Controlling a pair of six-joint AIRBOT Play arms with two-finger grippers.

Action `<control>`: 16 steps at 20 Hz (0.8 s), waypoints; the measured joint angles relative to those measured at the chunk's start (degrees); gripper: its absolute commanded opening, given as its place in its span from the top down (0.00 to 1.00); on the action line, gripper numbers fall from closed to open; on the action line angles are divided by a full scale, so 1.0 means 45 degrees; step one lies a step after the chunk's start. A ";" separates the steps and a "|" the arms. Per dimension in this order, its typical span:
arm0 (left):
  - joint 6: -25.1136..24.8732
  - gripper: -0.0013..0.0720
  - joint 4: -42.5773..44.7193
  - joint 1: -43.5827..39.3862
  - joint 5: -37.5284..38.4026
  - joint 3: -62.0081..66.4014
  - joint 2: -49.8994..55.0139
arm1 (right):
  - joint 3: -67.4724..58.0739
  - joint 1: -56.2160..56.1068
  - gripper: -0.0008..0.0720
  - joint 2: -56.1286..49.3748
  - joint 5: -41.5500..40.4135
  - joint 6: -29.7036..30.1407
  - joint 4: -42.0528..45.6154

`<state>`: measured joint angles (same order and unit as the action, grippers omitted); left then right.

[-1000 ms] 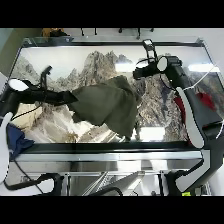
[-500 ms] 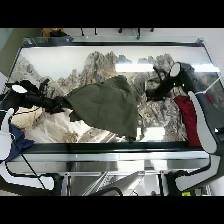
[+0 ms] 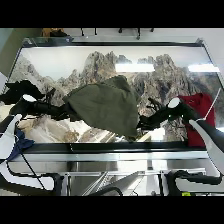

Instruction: Fold the shirts.

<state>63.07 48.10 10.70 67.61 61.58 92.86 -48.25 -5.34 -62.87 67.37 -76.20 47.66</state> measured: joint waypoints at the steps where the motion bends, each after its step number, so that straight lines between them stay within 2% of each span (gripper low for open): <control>1: -0.0019 0.12 0.0005 -0.0180 -0.0253 -0.0005 0.0000 | 0.0340 -0.0039 0.49 -0.0010 -0.0364 0.0321 -0.0491; 2: -0.0039 0.12 0.0005 -0.0355 -0.0500 -0.0010 0.0000 | 0.0588 -0.0097 0.49 -0.0049 -0.0656 0.0602 -0.0865; 3: -0.0039 0.19 0.0005 -0.0525 -0.0680 -0.0010 -0.0005 | 0.0767 -0.0180 0.49 -0.0107 -0.0957 0.0860 -0.1156; 4: -0.0039 0.38 0.0010 -0.0656 -0.0865 -0.0010 -0.0005 | 0.0894 -0.0262 0.49 -0.0165 -0.1185 0.1049 -0.1399; 5: -0.0039 0.40 0.0019 -0.0753 -0.1025 -0.0015 0.0005 | 0.0991 -0.0350 0.49 -0.0223 -0.1394 0.1209 -0.1593; 16: -0.0238 0.40 0.0102 0.0097 0.0117 -0.0029 0.0005 | 0.1214 -0.0622 0.50 -0.0437 -0.2288 0.2327 -0.2953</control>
<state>62.00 48.56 11.14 68.14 61.45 92.88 -42.78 -8.14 -64.84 57.08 -65.73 34.37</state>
